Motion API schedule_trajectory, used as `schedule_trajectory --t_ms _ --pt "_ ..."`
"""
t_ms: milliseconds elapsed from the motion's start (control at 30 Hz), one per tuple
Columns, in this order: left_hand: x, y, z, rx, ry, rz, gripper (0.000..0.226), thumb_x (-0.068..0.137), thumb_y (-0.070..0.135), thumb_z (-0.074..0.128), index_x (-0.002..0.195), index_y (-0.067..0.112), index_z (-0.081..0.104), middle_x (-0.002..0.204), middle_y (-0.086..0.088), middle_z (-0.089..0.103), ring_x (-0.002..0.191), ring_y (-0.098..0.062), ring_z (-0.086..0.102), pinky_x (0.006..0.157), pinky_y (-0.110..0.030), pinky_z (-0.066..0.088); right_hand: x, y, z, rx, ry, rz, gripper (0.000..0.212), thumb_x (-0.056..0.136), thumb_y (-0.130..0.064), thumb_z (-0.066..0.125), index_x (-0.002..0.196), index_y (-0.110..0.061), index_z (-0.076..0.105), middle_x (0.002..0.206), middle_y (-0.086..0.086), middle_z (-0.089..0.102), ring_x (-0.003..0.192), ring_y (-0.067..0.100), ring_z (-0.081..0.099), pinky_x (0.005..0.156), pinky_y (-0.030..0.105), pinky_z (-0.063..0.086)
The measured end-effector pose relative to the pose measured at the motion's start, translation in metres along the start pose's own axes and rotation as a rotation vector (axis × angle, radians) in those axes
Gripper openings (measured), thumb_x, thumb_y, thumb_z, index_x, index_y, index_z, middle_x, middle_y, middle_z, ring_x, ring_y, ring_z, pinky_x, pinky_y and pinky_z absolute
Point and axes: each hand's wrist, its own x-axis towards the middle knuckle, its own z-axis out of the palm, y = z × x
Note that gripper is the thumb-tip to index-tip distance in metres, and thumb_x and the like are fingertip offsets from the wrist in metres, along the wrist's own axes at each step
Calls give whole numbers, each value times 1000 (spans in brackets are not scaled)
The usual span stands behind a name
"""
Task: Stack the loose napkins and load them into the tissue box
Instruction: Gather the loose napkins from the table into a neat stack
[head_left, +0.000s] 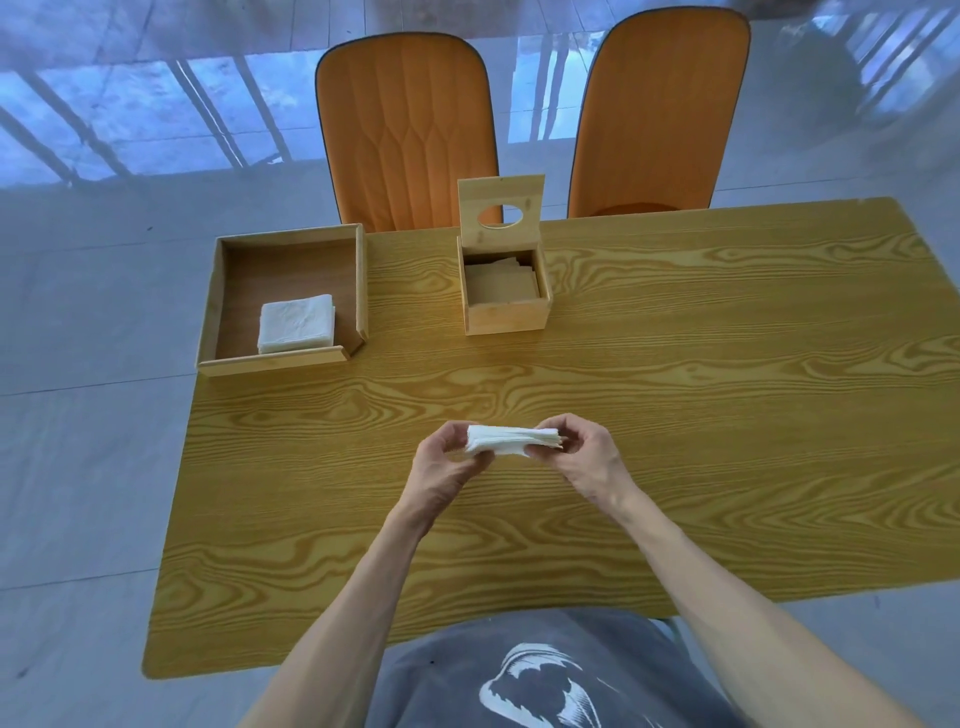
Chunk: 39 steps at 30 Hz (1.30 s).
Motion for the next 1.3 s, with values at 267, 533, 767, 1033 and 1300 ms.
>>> schedule_trajectory --t_ms 267,533,767,1033,1300 --pt "1 -3 -4 364 68 72 27 77 20 78 99 35 73 94 7 72 70 -6 55 71 -29 50 -2 3 2 -369 43 -107 22 78 -19 82 98 -27 75 91 -13 75 82 5 69 81 26 55" --pt "4 4 -1 257 44 82 25 81 14 76 101 29 71 96 4 75 75 -3 64 66 -23 55 1 2 -4 -281 73 -104 32 79 -19 83 108 -27 73 97 -13 74 81 -2 70 80 17 56" --pt "7 1 3 239 60 81 15 84 21 77 96 30 71 93 11 75 77 -3 66 66 -21 54 2 3 -2 -267 81 -113 21 82 -18 79 101 -26 76 96 -14 75 81 -1 71 78 20 58" --pt "10 5 8 324 69 238 26 87 18 73 111 28 69 103 17 73 84 -1 69 72 -25 57 10 4 -7 -251 47 -78 22 84 -19 78 103 -28 74 96 -17 75 82 -1 71 79 21 58" --pt "37 35 2 283 101 193 22 86 23 75 107 25 68 95 11 72 80 -8 68 73 -25 56 39 -16 -20 -134 84 -70 27 87 -21 76 113 -15 70 94 0 75 74 10 70 62 21 55"
